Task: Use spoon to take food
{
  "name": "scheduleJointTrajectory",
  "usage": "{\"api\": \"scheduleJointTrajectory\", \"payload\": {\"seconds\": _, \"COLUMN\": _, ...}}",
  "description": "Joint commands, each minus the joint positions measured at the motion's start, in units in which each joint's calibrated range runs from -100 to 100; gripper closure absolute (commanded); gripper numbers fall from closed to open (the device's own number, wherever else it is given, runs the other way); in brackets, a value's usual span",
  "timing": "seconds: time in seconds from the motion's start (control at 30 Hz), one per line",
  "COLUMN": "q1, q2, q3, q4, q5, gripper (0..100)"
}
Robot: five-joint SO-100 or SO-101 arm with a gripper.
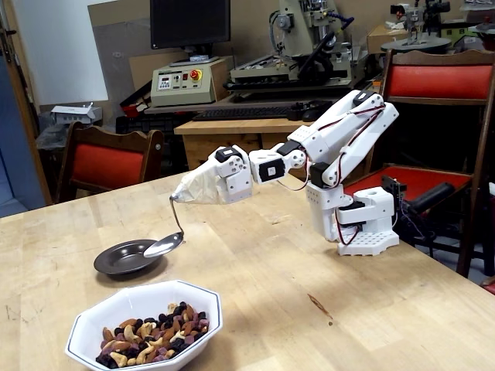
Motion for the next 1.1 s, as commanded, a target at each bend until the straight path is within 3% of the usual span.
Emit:
{"api": "scheduleJointTrajectory", "payload": {"seconds": 0.0, "q1": -0.55, "q2": -1.84, "q3": -1.52, "q4": -0.86, "q5": -0.10, "gripper": 96}}
{"api": "scheduleJointTrajectory", "payload": {"seconds": 0.77, "q1": -0.77, "q2": -1.84, "q3": -1.61, "q4": -0.86, "q5": -0.10, "gripper": 96}}
{"api": "scheduleJointTrajectory", "payload": {"seconds": 1.07, "q1": -9.14, "q2": -1.84, "q3": -1.61, "q4": -0.86, "q5": 0.20, "gripper": 96}}
